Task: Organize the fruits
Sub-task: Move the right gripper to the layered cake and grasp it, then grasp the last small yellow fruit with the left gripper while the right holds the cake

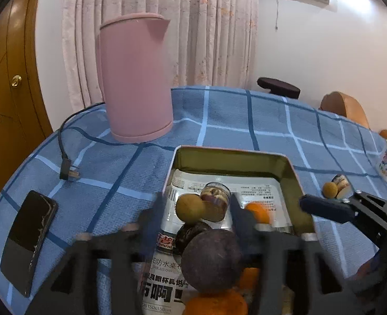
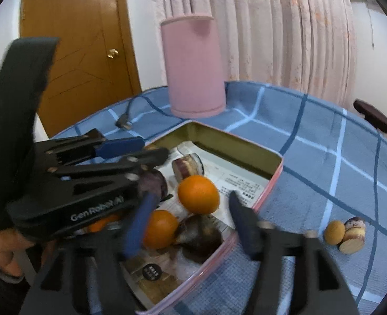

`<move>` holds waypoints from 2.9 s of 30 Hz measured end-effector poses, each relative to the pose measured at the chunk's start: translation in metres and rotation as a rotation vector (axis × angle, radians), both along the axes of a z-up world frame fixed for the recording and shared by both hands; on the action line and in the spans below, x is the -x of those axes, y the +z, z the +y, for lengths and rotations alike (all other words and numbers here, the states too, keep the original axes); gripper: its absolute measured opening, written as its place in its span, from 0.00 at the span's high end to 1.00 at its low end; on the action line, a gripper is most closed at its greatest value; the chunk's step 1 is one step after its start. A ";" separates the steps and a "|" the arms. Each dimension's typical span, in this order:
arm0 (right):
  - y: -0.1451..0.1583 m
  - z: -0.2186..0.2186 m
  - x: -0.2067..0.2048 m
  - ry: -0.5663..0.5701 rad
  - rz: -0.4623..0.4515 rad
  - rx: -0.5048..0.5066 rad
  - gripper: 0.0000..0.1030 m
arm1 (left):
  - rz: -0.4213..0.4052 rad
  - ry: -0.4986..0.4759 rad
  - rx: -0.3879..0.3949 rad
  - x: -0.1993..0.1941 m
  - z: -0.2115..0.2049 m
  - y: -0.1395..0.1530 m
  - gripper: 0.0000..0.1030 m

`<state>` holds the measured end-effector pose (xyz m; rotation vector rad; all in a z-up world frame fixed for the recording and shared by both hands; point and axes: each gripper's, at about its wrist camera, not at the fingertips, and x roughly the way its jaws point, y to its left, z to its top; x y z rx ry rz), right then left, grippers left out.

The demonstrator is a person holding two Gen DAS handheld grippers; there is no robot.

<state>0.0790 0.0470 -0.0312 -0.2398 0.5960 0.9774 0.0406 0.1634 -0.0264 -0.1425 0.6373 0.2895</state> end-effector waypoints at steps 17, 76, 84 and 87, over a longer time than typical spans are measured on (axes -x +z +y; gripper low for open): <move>0.005 -0.125 -0.086 -0.468 0.040 -0.008 0.28 | -0.037 -0.160 -0.058 -0.024 -0.098 0.014 0.24; -0.023 -0.173 -0.112 -0.456 0.176 -0.003 0.64 | 0.217 -0.117 -0.139 -0.139 -0.157 -0.036 0.45; -0.023 -0.175 -0.111 -0.459 0.182 -0.016 0.64 | 0.174 -0.212 -0.112 -0.131 -0.157 -0.032 0.80; -0.023 -0.175 -0.111 -0.459 0.182 -0.017 0.64 | 0.162 -0.242 -0.091 -0.127 -0.150 -0.030 0.84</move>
